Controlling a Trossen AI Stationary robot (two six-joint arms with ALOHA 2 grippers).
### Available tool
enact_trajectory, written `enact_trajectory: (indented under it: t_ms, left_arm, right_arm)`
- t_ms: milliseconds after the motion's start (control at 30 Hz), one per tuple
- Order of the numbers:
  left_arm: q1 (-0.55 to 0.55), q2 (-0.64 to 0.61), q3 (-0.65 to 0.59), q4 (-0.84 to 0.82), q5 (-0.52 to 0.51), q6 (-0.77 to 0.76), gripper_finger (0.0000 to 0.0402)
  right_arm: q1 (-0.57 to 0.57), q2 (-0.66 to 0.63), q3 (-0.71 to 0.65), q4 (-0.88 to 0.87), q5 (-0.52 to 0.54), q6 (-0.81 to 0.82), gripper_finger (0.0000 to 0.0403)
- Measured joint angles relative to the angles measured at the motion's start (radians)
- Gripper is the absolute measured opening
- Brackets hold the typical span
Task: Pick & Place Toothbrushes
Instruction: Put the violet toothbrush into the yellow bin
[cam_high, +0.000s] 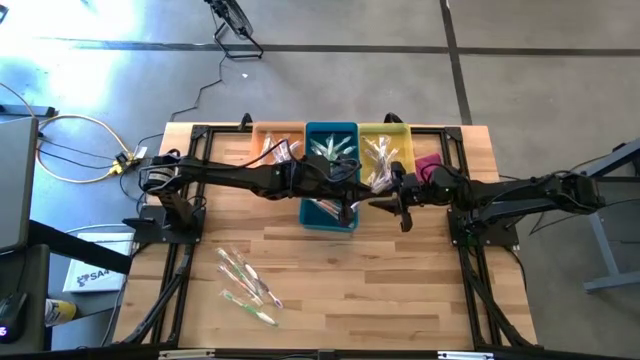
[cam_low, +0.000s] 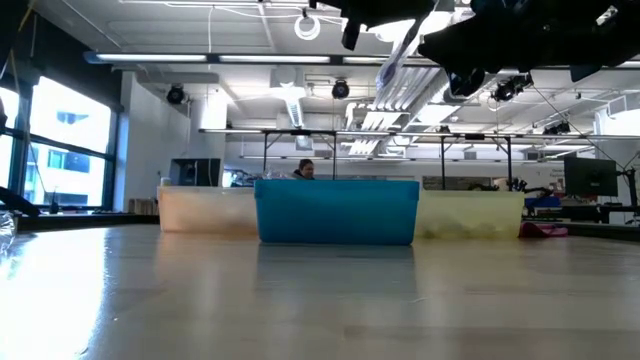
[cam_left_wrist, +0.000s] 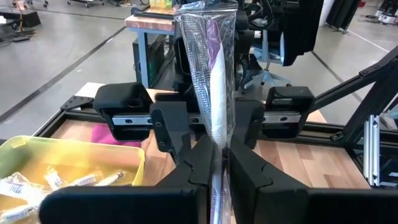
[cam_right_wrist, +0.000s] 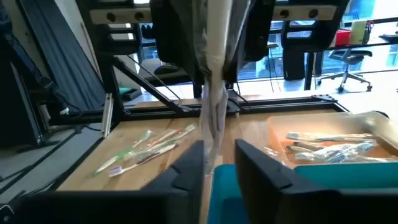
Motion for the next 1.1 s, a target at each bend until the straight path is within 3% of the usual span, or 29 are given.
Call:
enact_trajectory:
  t_ms: [167, 367, 700, 1100]
  left_arm:
    - [0.0, 0.0, 0.0, 0.0, 0.0, 0.0, 0.0022]
    - [0.0, 0.0, 0.0, 0.018, 0.002, -0.024, 0.0022]
    - [-0.001, 0.05, 0.001, 0.093, 0.006, -0.033, 0.0022]
    - [0.0, 0.06, 0.002, 0.127, 0.039, -0.032, 0.0022]
  right_arm:
    - [0.0, 0.0, 0.0, 0.012, -0.033, 0.0, 0.0158]
    - [0.009, 0.0, 0.0, 0.051, -0.049, 0.005, 0.0184]
    - [0.047, 0.0, -0.001, 0.096, -0.046, 0.004, 0.0163]
    - [0.048, 0.0, 0.0, 0.095, -0.02, 0.0, 0.0108]
